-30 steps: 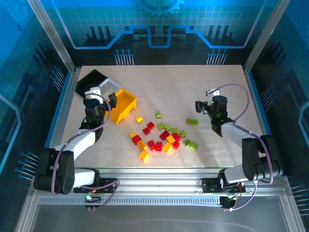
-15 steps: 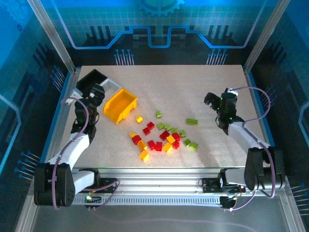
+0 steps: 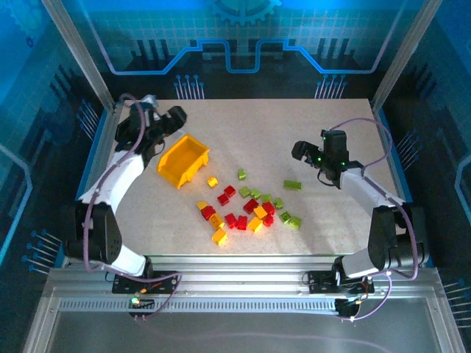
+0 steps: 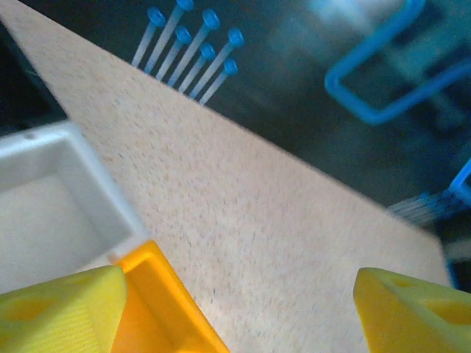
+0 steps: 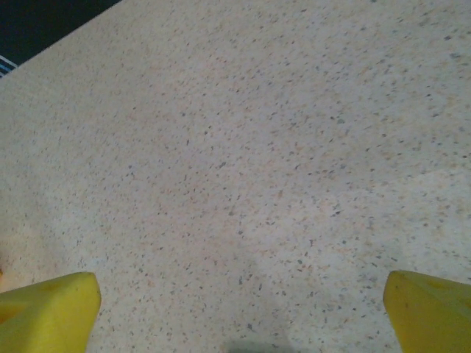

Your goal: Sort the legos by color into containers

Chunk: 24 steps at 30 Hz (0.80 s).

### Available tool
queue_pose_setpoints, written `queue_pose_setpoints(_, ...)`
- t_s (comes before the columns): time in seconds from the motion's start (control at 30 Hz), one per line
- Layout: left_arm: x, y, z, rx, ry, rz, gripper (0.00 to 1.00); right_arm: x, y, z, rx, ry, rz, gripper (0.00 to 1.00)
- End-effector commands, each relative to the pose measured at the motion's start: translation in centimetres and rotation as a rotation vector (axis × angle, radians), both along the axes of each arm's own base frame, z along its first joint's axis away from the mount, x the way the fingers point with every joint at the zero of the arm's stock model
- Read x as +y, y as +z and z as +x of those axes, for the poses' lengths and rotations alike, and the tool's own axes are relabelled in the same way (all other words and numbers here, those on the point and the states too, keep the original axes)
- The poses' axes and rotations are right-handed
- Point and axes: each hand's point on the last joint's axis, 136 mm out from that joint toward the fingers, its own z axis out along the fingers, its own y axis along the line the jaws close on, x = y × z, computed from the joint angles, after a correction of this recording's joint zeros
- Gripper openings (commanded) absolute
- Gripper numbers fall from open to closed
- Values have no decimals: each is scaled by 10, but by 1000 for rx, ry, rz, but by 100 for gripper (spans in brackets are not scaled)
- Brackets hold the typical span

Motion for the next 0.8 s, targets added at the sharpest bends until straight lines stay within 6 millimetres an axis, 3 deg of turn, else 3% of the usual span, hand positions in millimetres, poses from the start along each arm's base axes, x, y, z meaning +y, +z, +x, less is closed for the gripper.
queue_pose_setpoints(0.0, -22, -61, -23, 254, -116, 222, 80, 11, -7, -4, 57, 46, -5, 100)
queue_pose_setpoints(0.43, -60, -129, -23, 420, -172, 558, 75, 19, -16, -13, 92, 78, -20, 100)
queue_pose_setpoints(0.6, -64, -152, -26, 489, -182, 542, 74, 19, -12, -15, 86, 78, -19, 100)
queue_pose_setpoints(0.77, -93, -160, -26, 498, -245, 463, 71, 17, -6, -17, 79, 74, -25, 100)
